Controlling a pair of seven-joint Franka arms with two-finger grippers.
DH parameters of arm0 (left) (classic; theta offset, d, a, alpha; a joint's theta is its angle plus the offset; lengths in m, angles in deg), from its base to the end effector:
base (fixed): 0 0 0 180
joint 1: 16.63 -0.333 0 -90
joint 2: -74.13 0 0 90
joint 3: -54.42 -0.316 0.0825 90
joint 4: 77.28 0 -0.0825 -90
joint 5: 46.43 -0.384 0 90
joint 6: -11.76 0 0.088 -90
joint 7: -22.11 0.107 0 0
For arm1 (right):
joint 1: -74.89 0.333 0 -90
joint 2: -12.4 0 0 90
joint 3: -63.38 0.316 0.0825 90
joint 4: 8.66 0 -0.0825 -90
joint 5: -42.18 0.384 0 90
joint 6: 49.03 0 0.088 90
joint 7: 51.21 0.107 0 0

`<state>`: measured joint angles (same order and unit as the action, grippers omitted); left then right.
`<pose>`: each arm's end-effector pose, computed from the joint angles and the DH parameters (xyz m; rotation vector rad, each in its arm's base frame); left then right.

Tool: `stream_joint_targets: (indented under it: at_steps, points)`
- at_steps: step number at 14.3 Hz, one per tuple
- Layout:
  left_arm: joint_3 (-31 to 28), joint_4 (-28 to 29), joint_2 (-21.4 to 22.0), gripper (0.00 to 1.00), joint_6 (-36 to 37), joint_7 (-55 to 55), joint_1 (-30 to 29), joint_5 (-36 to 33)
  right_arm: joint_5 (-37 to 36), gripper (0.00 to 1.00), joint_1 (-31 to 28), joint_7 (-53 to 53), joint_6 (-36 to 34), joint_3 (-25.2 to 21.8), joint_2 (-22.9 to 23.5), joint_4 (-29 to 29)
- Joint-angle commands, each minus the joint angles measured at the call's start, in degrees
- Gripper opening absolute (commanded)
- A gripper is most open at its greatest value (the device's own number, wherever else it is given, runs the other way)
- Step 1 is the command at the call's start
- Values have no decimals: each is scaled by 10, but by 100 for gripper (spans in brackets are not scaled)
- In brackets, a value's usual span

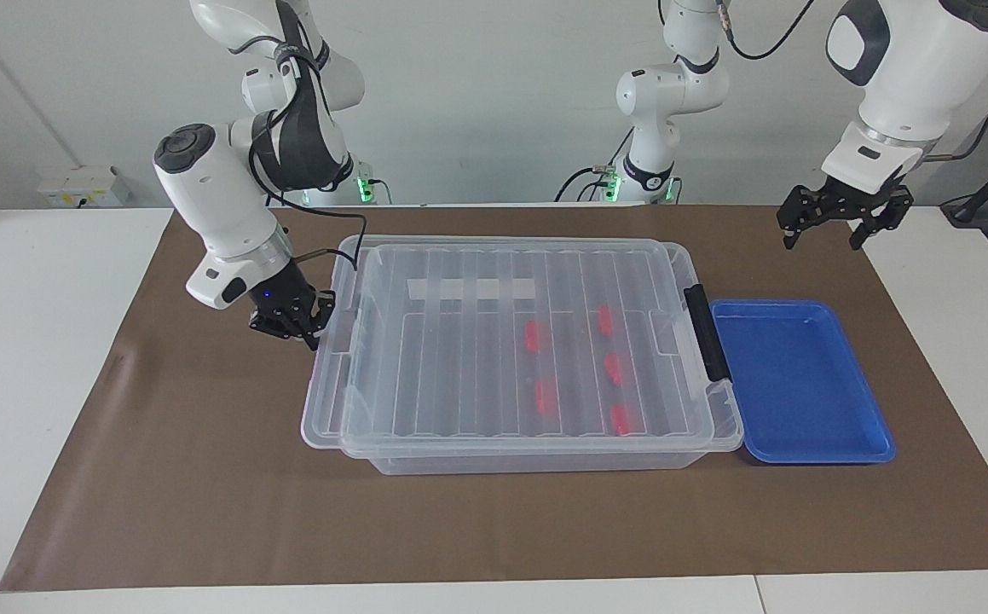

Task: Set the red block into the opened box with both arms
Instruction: 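Slide the clear lid back over the box with the right gripper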

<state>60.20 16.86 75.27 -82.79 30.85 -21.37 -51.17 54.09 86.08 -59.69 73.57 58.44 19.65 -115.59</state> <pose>0.5549 -0.0024 0.6086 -3.0434 0.2688 -0.0324 0.6041 0.0769 0.4621 -2.9546 -0.2358 -0.2242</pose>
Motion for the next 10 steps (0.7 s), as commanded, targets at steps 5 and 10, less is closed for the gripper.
stream_joint_targets:
  at_steps: [5, 10]
  points:
    - [-4, 12, 17, 100, -1, -7, 6, 7, 38, 0, 11, 4, 7, 7, 0, -1]
    - [-4, 12, 16, 100, -25, -6, 5, 7, 38, 0, 11, -2, 6, 7, 0, 0]
